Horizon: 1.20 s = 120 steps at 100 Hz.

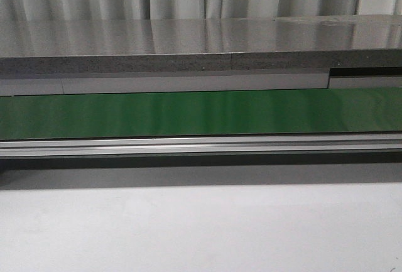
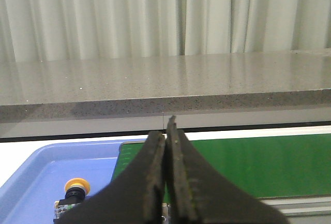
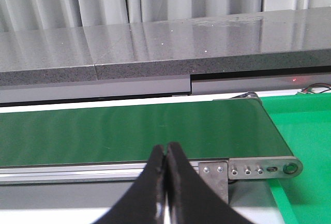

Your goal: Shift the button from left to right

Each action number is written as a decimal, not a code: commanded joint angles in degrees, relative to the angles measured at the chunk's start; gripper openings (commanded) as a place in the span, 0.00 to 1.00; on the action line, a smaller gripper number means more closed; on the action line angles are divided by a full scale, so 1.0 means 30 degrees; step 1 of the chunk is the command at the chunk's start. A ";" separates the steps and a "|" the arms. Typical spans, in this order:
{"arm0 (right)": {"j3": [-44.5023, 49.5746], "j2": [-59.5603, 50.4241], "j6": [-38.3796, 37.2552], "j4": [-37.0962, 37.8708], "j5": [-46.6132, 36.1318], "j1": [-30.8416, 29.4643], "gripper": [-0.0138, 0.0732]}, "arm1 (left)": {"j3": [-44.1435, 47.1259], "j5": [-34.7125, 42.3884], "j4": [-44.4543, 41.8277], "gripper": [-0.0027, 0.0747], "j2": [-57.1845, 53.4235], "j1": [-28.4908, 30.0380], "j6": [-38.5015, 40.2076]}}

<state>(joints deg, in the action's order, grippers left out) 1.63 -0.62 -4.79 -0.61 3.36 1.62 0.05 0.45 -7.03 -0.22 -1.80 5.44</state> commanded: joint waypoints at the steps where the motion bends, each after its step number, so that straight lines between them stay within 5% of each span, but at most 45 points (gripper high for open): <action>1: -0.0295 -0.0396 0.0072 0.0202 -0.1415 0.0000 0.08 | 0.0671 0.1289 0.0181 0.01 -0.0584 0.0049 0.0115; 48: -0.0295 -0.0396 0.0072 0.0202 -0.1415 0.0000 0.08 | -0.0082 0.0686 0.0984 0.01 -0.0543 0.0049 0.0115; 80: -0.0295 -0.0396 0.0072 0.0202 -0.1415 0.0000 0.08 | -0.5257 -0.4721 0.1542 0.01 0.2930 0.0049 0.0115; 120: -0.0295 -0.0396 0.0072 0.0202 -0.1415 0.0000 0.08 | -1.4088 -1.3851 0.1542 0.01 1.1579 0.0049 0.0115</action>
<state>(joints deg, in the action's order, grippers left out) 1.63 -0.62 -4.79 -0.61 3.36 1.62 -35.94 -39.05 -2.88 29.13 -1.80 5.44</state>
